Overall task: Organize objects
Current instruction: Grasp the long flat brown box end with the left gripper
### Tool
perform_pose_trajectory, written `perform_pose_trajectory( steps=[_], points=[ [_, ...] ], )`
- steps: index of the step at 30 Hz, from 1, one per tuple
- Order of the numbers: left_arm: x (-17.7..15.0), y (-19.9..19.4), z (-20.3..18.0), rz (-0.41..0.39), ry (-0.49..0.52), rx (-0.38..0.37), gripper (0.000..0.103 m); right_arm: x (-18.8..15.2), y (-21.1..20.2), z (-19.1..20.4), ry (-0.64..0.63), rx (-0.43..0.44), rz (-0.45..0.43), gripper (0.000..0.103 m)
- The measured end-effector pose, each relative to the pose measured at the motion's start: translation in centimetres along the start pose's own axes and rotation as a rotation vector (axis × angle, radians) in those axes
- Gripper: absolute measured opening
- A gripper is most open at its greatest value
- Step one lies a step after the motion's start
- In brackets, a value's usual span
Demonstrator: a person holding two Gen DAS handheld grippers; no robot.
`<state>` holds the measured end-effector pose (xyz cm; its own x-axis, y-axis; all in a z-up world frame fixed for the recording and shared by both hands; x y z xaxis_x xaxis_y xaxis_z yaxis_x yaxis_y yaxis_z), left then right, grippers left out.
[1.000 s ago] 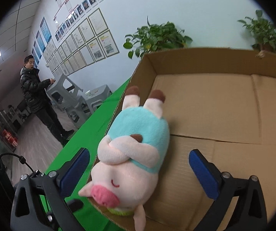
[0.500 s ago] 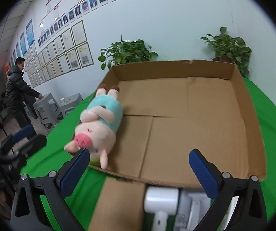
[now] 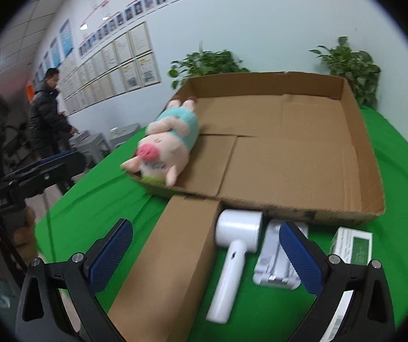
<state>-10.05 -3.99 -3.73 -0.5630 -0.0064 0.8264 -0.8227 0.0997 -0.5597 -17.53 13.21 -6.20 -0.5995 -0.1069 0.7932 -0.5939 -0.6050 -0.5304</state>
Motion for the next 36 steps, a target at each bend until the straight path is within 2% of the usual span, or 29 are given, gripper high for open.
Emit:
perform_pose_trajectory(
  steps=[5, 9, 13, 21, 28, 36],
  points=[
    [-4.8, 0.2, -1.9, 0.146, -0.015, -0.112, 0.101, -4.9, -1.1, 3.9, -0.060, 0.166, 0.073, 0.102],
    [-8.5, 0.9, -3.5, 0.248, -0.052, -0.206, 0.101, -9.5, -0.3, 5.2, -0.039, 0.190, 0.173, 0.102],
    [-11.4, 2.1, -4.5, 0.331, -0.088, -0.234, 0.099, -12.5, 1.7, 4.7, 0.057, 0.169, 0.239, 0.102],
    [-14.0, 3.1, -6.8, 0.430, -0.126, -0.322, 0.099, -12.3, 4.2, 5.5, 0.099, 0.186, 0.274, 0.102],
    [-15.7, 4.2, -8.2, 0.506, -0.182, -0.409, 0.090, -13.0, 5.0, 5.9, 0.155, 0.220, 0.308, 0.102],
    [-16.4, 4.5, -8.7, 0.502, -0.177, -0.399, 0.090, -13.7, 4.8, 6.3, 0.155, 0.212, 0.320, 0.103]
  ],
)
Point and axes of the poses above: each gripper's, at about its wrist camera, not at the fingertips, and y roughly the way its jaws point, z to its left, x to its top, the point moved 10 cm from there along y, roughly the way its jaws point, and after that the axes turned 11 degrees about x, right-handed, at the moved point
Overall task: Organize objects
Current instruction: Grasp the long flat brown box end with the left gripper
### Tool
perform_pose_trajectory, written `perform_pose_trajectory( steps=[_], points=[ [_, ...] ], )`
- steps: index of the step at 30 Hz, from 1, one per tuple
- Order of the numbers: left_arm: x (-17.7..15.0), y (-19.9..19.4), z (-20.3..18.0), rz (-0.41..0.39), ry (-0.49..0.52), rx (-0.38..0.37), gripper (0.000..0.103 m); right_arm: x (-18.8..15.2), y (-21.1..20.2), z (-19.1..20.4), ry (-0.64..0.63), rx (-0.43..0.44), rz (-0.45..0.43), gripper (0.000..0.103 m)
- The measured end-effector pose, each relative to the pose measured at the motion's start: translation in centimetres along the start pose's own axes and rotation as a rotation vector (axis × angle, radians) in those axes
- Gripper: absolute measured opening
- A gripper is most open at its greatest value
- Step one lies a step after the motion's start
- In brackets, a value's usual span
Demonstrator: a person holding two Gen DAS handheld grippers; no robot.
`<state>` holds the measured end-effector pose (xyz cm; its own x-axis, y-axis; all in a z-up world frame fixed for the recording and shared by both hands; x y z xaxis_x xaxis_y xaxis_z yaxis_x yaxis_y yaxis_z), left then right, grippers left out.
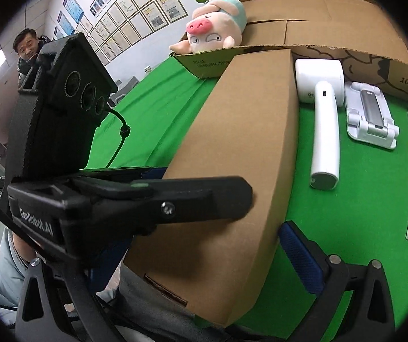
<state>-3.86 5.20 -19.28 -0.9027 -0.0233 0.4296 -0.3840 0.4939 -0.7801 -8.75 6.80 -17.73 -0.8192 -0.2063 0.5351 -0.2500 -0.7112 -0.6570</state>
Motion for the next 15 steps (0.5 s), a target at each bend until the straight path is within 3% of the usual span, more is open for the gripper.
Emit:
perform_pose_trajectory(
  steps=[10, 15],
  points=[
    [0.0, -0.9, 0.4, -0.027, -0.018, 0.013, 0.076, -0.3, 0.2, 0.2, -0.022, -0.049, 0.003, 0.102],
    [0.0, -2.5, 0.0, -0.066, 0.023, 0.054, 0.075, -0.3, 0.2, 0.7, -0.051, -0.078, -0.018, 0.101]
  ],
)
Point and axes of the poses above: each gripper's, at about its wrist camera, not at the fingertips, and y roughly the way its jaws point, z to its left, x to its top, the point moved 10 cm from there along y, roughly the way its jaws point, and after that the axes turned 11 degrees about x, right-handed, at the moved point
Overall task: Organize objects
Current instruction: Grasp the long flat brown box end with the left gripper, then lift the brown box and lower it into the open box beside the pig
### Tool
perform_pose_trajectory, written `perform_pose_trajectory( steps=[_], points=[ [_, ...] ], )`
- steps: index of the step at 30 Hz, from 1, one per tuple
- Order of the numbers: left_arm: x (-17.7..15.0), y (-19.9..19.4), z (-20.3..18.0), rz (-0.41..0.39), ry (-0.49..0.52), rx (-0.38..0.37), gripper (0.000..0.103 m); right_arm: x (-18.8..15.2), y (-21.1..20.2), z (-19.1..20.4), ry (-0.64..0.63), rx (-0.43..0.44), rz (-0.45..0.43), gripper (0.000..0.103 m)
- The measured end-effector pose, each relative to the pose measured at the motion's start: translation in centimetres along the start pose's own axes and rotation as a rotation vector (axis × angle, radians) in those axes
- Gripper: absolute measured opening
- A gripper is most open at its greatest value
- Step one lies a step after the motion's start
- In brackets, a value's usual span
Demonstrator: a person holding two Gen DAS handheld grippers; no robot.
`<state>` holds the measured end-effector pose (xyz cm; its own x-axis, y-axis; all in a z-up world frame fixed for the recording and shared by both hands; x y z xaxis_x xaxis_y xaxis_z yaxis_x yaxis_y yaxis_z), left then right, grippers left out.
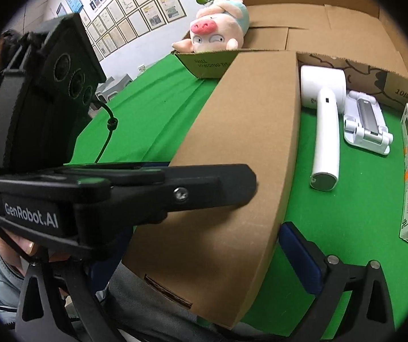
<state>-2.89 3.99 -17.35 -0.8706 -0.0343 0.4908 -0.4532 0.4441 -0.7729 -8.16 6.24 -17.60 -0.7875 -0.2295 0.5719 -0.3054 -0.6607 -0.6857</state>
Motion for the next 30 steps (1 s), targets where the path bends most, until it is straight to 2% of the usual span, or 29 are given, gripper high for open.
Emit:
perform_pose_trajectory(
  steps=[3, 6, 9, 17, 22, 30],
  points=[
    [0.4, -1.4, -0.5, -0.048, 0.044, 0.043, 0.069, 0.1, -0.3, 0.5, 0.000, 0.002, -0.030, 0.101],
    [1.7, -3.0, -1.6, -0.111, 0.083, 0.051, 0.062, 0.7, -1.1, 0.9, 0.005, 0.013, -0.073, 0.100],
    [3.0, -4.2, -2.8, -0.155, 0.140, 0.063, 0.062, 1.8, -2.2, 1.0, -0.005, 0.005, -0.123, 0.100],
    [7.2, -5.4, -5.0, -0.223, 0.165, 0.034, 0.063, 5.8, -5.2, 0.4, -0.054, -0.071, -0.228, 0.100],
    [12.2, -6.8, -6.5, -0.298, 0.191, 0.014, 0.063, 9.7, -6.7, 0.2, -0.103, -0.101, -0.273, 0.100],
    [21.4, -9.5, -7.8, -0.415, 0.245, 0.006, 0.063, 18.3, -8.3, 0.0, -0.199, -0.148, -0.337, 0.100]
  ],
)
Point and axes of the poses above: each gripper's, at about its wrist camera, not at the fingertips, and y roughly the way its jaws point, z to its left, x to its top, the point moved 10 cm from there along y, roughly the way its jaws point, and after that the axes turned 11 degrees about x, right-handed, at the moved point
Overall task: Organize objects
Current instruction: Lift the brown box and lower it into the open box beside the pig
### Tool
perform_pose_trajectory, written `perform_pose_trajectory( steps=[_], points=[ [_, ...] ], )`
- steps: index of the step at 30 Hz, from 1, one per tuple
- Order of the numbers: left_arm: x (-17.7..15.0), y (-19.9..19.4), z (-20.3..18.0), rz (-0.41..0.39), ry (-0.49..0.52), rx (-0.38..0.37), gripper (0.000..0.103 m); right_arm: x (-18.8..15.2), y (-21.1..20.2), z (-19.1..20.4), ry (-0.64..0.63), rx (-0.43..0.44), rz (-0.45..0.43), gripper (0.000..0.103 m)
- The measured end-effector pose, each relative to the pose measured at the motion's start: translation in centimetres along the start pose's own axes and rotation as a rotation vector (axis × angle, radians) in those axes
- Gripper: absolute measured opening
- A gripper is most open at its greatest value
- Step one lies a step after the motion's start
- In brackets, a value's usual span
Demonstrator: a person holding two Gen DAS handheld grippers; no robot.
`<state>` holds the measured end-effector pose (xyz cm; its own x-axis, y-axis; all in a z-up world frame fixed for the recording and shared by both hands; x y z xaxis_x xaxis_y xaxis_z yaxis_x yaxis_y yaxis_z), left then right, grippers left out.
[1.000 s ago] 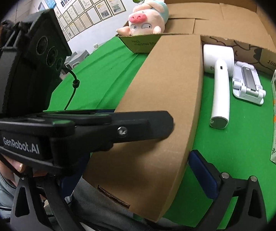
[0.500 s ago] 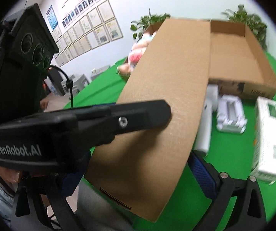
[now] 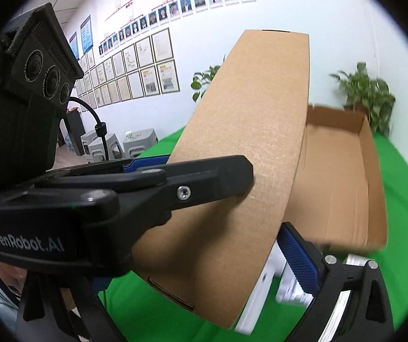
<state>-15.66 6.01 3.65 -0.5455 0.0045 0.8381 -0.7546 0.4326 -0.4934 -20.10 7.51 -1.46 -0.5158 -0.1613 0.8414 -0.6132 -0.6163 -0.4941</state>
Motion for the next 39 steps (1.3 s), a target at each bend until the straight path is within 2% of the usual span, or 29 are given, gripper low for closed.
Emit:
perform_pose_trajectory(
  steps=[6, 11, 16, 21, 30, 33, 39],
  points=[
    [5.4, 0.8, 1.1, -0.039, 0.012, 0.007, 0.063, 4.8, 1.5, -1.4, -0.049, -0.010, -0.015, 0.100],
    [8.5, 1.9, 2.3, -0.038, 0.017, 0.022, 0.063, 6.8, 2.7, -2.1, -0.051, 0.000, -0.008, 0.100],
    [9.3, 3.7, 3.6, -0.005, 0.020, 0.040, 0.063, 7.4, 4.7, -3.4, -0.037, 0.021, 0.018, 0.100],
    [6.8, 7.7, 5.9, 0.065, -0.002, 0.071, 0.063, 5.9, 7.7, -5.1, -0.009, 0.058, 0.061, 0.100],
    [-0.8, 16.8, 11.7, 0.269, -0.071, 0.150, 0.063, -0.8, 15.3, -8.7, 0.118, 0.178, 0.175, 0.100],
    [-2.6, 18.7, 12.7, 0.309, -0.067, 0.165, 0.058, -2.6, 16.5, -9.5, 0.151, 0.175, 0.204, 0.100],
    [-3.7, 18.8, 12.9, 0.339, -0.037, 0.183, 0.041, -4.2, 16.8, -10.6, 0.178, 0.186, 0.238, 0.100]
  ],
)
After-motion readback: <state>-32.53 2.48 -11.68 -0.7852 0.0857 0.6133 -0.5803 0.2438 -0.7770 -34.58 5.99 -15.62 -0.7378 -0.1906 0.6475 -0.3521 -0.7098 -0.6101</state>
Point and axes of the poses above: each gripper's, at about its wrist camera, not at the fingertips, and y roughly the way its jaws point, z to its left, x to its top, the point moved 10 cm from there along y, roughly the way its jaws point, and after that the axes turned 11 degrees about x, right-handed, at the moved point
